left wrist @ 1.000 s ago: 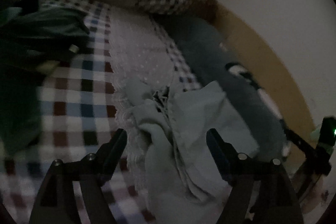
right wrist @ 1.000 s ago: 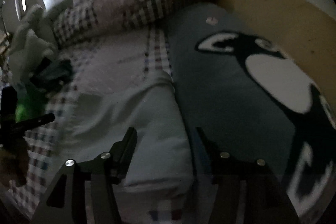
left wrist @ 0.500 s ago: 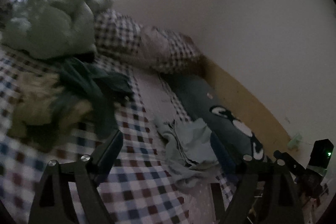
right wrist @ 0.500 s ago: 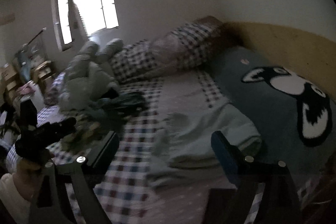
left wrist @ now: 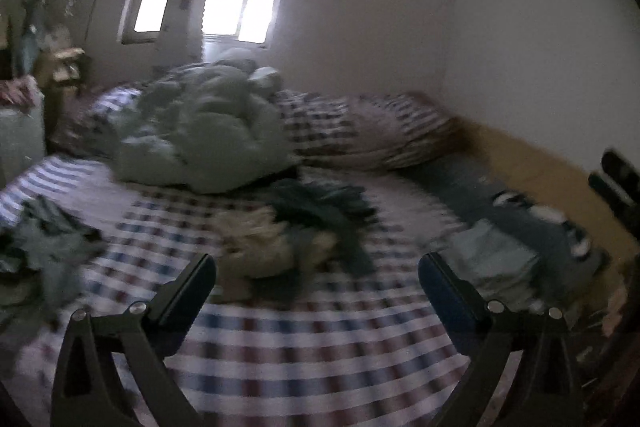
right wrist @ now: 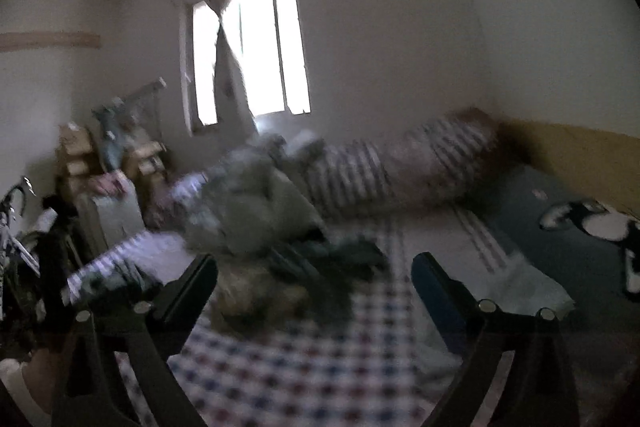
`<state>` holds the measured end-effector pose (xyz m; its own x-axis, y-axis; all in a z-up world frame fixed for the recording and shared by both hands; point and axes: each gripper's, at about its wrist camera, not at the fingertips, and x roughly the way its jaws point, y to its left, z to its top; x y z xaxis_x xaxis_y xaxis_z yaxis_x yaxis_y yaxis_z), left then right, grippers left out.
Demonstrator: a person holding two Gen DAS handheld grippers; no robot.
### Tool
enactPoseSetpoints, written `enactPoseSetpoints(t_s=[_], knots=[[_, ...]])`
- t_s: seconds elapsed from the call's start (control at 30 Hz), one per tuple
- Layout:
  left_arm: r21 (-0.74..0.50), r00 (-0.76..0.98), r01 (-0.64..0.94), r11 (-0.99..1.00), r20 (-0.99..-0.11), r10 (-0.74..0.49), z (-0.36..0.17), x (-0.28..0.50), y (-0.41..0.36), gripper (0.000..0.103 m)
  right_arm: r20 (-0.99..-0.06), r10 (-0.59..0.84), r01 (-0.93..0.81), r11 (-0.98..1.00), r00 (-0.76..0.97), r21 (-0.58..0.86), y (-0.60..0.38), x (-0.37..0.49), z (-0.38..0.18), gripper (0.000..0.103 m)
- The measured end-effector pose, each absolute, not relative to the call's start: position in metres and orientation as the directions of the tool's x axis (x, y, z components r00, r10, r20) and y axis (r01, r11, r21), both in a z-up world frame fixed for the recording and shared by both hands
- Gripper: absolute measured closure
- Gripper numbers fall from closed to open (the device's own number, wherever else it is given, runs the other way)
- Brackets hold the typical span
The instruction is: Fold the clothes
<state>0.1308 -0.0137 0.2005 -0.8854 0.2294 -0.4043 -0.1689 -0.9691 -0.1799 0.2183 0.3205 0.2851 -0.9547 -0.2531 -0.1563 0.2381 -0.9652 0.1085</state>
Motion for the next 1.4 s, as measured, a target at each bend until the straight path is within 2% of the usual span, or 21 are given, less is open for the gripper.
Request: enactPoseSetpoints(t_s=[0.07,0.23,0.3,0.5,0.6,0.7,0.83,1.07,1.4], knots=[[-0.145,-0.895,-0.133,-0.98,-0.408,0.182,0.194,0.127,-0.023,0.0,-0.142,-0.271,0.257,-0.96,-0.952,0.114,0.298,0.211,0.276,0.0],[-0.054,-0.904,-0.063,-0.997,-0.419,0.08,0.169,0.106,-0.036,0.0,-0.24,-0.274,0.246,-0.959,-0.931,0.143,0.252,0.166,0.236,0.0],[-0.035,-0.9,-0.029,-0.999,-0.434,0.042,0.154,0.093,-0.039,0.0,-0.247,-0.236,0.203,-0.967,-0.94,0.154,0.24,0.142,0.206,0.0],[-0.063,-0.878,-0.02,-0.998,-0.477,0.048,0.121,0.053,-0.038,0.0,-0.42,-0.139,0.105,-0.989,-0.897,0.103,0.218,0.076,0.13,0.0],[-0.034,-0.872,-0.019,-0.999,-0.488,0.033,0.098,0.041,-0.032,0.0,-0.453,-0.087,0.062,-0.996,-0.887,0.07,0.216,0.066,0.1,0.0],[-0.06,-0.836,-0.025,-0.998,-0.546,0.054,0.075,0.032,-0.029,0.0,-0.51,-0.067,0.063,-0.998,-0.858,0.025,0.217,0.059,0.072,0.0],[-0.031,-0.806,-0.064,-0.997,-0.588,0.07,0.055,0.028,-0.014,0.0,-0.554,-0.063,0.066,-0.998,-0.83,0.015,0.216,0.049,0.057,0.0],[-0.037,-0.809,-0.065,-0.997,-0.583,0.075,0.05,0.026,-0.009,0.0,-0.581,-0.046,0.107,-0.992,-0.813,-0.071,0.196,0.05,0.039,0.0],[-0.052,-0.792,-0.035,-0.998,-0.608,0.059,0.04,0.02,-0.022,0.0,-0.614,-0.048,0.093,-0.995,-0.788,-0.042,0.203,0.045,0.035,0.0]])
